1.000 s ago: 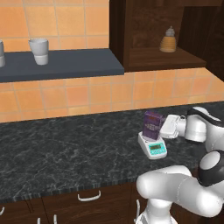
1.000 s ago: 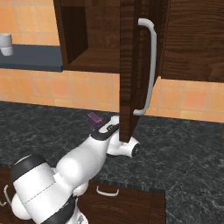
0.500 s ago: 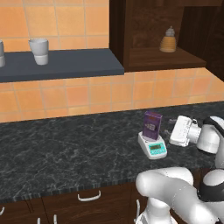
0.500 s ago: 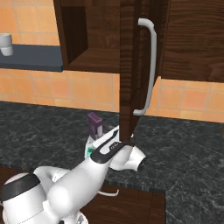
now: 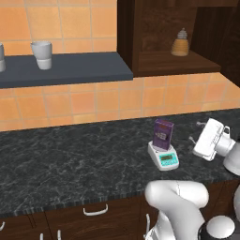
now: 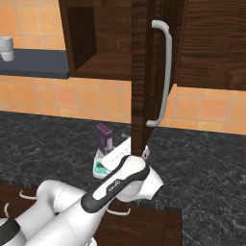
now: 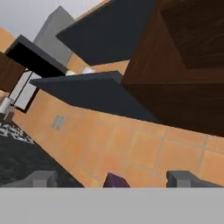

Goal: Pick the cereal and place it on the digital scale for weighing, and close the cabinet.

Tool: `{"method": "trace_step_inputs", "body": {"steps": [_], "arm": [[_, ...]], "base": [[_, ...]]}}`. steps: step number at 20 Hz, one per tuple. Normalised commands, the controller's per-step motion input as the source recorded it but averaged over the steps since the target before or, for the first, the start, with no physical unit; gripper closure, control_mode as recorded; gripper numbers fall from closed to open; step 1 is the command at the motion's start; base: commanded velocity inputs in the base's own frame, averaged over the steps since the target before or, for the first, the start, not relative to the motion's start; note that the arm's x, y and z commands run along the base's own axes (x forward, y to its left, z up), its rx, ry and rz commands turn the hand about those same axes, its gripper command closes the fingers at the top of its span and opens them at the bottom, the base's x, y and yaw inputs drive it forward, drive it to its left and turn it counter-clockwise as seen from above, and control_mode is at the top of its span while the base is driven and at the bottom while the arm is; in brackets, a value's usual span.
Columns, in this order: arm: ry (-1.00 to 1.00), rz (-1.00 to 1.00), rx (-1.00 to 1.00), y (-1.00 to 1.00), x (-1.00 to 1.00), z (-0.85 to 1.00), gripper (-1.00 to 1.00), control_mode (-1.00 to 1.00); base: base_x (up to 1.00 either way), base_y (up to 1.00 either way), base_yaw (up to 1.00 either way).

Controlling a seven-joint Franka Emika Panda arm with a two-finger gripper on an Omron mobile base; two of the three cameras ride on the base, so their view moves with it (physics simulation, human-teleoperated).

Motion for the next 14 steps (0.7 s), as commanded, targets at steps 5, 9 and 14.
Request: {"method": "trace_step_inputs", "body": {"steps": [5,9,14], "arm": [[-0.44,-0.55,-0.36,0.29,-0.24,0.42,-1.0,-1.0],[-0.42,-0.56,-0.32,0.31,-0.16,0.48,-1.0,-1.0],[-0.36,-0.35,-0.17,-0.06,-0.62,0.67,-1.0,-1.0]], "base": [[0.0,0.0,0.0],[0.0,0.0,0.0],[0.0,0.0,0.0]]}}
